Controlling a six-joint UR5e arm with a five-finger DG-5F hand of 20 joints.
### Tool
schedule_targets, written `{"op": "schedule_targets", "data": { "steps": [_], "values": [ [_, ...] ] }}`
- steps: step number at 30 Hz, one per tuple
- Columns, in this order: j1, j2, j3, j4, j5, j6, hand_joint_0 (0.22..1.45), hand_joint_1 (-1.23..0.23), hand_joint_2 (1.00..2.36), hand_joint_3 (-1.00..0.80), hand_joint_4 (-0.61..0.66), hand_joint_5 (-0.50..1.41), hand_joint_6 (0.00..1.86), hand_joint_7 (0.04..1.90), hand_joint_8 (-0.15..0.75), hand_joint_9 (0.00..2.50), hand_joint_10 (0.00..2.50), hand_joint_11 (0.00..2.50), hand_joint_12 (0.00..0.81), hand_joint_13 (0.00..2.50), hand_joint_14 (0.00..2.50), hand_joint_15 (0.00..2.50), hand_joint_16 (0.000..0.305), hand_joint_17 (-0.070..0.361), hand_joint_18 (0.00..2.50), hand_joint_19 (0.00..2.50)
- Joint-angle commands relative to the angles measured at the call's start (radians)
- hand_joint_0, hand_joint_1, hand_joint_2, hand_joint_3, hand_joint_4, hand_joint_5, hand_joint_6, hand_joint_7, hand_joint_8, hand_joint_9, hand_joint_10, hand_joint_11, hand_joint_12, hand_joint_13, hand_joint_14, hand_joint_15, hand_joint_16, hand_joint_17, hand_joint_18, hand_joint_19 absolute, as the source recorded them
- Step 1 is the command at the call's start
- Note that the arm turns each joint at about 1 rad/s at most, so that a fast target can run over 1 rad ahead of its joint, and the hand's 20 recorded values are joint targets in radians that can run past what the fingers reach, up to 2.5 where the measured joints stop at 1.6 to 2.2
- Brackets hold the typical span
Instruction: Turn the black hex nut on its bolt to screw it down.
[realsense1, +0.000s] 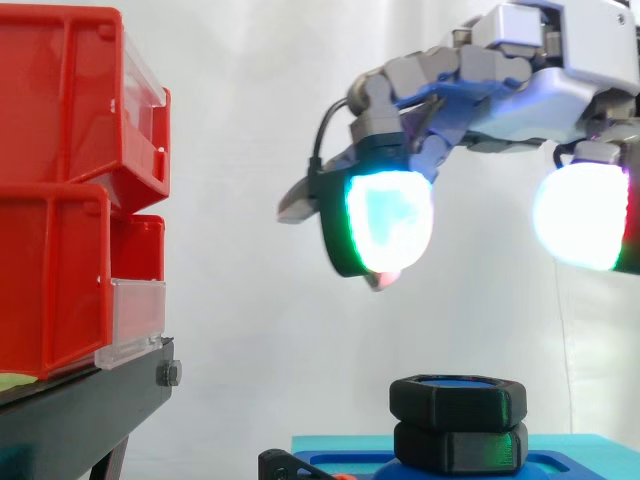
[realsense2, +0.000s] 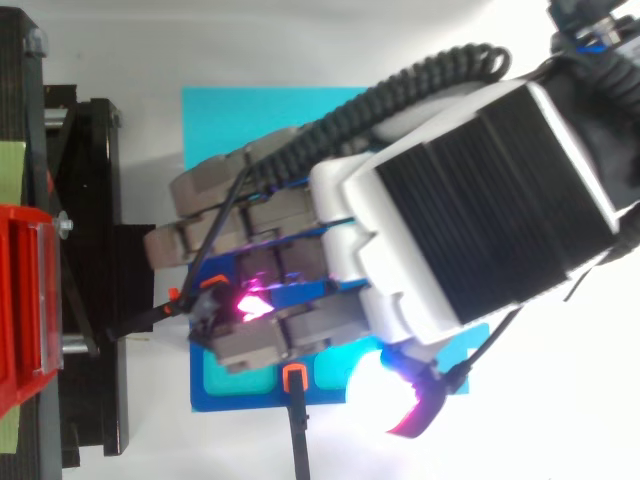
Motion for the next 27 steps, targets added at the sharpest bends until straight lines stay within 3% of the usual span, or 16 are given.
{"op": "schedule_targets", "data": {
  "steps": [1, 3, 4, 6, 8, 9, 13, 16, 17, 19, 20, 21, 24, 26, 27],
  "values": [
    [-0.015, 0.072, -0.086, -0.048, 0.016, -0.020, 0.42, -0.51, 1.00, -0.50, 0.23, -0.06, 0.50, 1.31, 0.316, 0.88, 0.02, 0.38, 0.376, 0.55, 0.00, 0.09, 0.061, 0.137, 0.47, 0.33],
    [-0.019, 0.098, -0.132, -0.046, 0.027, -0.020, 0.43, -0.52, 1.00, -0.50, 0.24, -0.06, 0.50, 1.31, 0.310, 0.87, 0.02, 0.38, 0.375, 0.54, 0.00, 0.10, 0.060, 0.136, 0.47, 0.33],
    [-0.024, 0.130, -0.193, -0.034, 0.045, -0.018, 0.43, -0.52, 1.00, -0.50, 0.23, -0.06, 0.50, 1.31, 0.312, 0.88, 0.02, 0.38, 0.375, 0.54, 0.00, 0.10, 0.060, 0.136, 0.47, 0.34],
    [-0.030, 0.173, -0.275, 0.006, 0.073, -0.013, 0.43, -0.51, 1.00, -0.50, 0.24, -0.06, 0.50, 1.31, 0.313, 0.87, 0.02, 0.38, 0.372, 0.54, 0.00, 0.10, 0.060, 0.135, 0.47, 0.33],
    [-0.033, 0.202, -0.325, 0.043, 0.088, -0.009, 0.43, -0.52, 1.00, -0.50, 0.23, -0.06, 0.50, 1.32, 0.309, 0.87, 0.02, 0.37, 0.370, 0.54, 0.00, 0.10, 0.060, 0.134, 0.47, 0.33],
    [-0.038, 0.237, -0.390, 0.087, 0.102, 0.003, 0.43, -0.52, 1.00, -0.50, 0.23, -0.06, 0.50, 1.31, 0.311, 0.87, 0.02, 0.37, 0.371, 0.54, 0.00, 0.10, 0.060, 0.134, 0.47, 0.33],
    [-0.044, 0.297, -0.509, 0.146, 0.156, 0.069, 0.43, -0.52, 1.00, -0.50, 0.23, -0.06, 0.50, 1.32, 0.311, 0.87, 0.02, 0.37, 0.370, 0.54, 0.00, 0.09, 0.059, 0.134, 0.47, 0.33],
    [-0.044, 0.311, -0.541, 0.152, 0.210, 0.158, 0.43, -0.52, 1.00, -0.50, 0.22, -0.06, 0.50, 1.32, 0.314, 0.87, 0.01, 0.34, 0.368, 0.54, 0.00, 0.09, 0.059, 0.133, 0.47, 0.33],
    [-0.045, 0.311, -0.541, 0.147, 0.228, 0.238, 0.44, -0.52, 1.00, -0.50, 0.22, -0.06, 0.50, 1.32, 0.314, 0.87, 0.01, 0.34, 0.368, 0.54, 0.00, 0.10, 0.059, 0.132, 0.47, 0.33],
    [-0.048, 0.311, -0.543, 0.135, 0.225, 0.329, 0.44, -0.52, 1.00, -0.50, 0.21, -0.06, 0.50, 1.32, 0.314, 0.87, 0.01, 0.33, 0.365, 0.54, 0.00, 0.10, 0.059, 0.132, 0.47, 0.33],
    [-0.048, 0.311, -0.543, 0.135, 0.225, 0.329, 0.44, -0.52, 1.00, -0.50, 0.21, -0.06, 0.50, 1.32, 0.317, 0.86, 0.01, 0.32, 0.365, 0.55, 0.00, 0.10, 0.059, 0.132, 0.47, 0.33],
    [-0.048, 0.311, -0.541, 0.123, 0.225, 0.413, 0.44, -0.52, 1.00, -0.50, 0.21, -0.06, 0.50, 1.32, 0.316, 0.86, 0.01, 0.32, 0.365, 0.54, 0.00, 0.09, 0.059, 0.132, 0.47, 0.33],
    [-0.048, 0.311, -0.543, 0.107, 0.228, 0.513, 0.44, -0.52, 1.00, -0.50, 0.21, -0.06, 0.50, 1.32, 0.313, 0.86, 0.01, 0.32, 0.363, 0.54, 0.00, 0.10, 0.059, 0.132, 0.47, 0.33],
    [-0.044, 0.311, -0.543, 0.106, 0.252, 0.643, 0.44, -0.52, 1.00, -0.50, 0.20, -0.06, 0.50, 1.32, 0.308, 0.84, 0.01, 0.32, 0.365, 0.54, 0.00, 0.10, 0.059, 0.132, 0.47, 0.33],
    [-0.044, 0.309, -0.541, 0.106, 0.260, 0.669, 0.44, -0.52, 1.00, -0.50, 0.20, -0.06, 0.50, 1.32, 0.307, 0.83, 0.01, 0.31, 0.365, 0.54, 0.00, 0.10, 0.059, 0.132, 0.47, 0.34]
  ]
}}
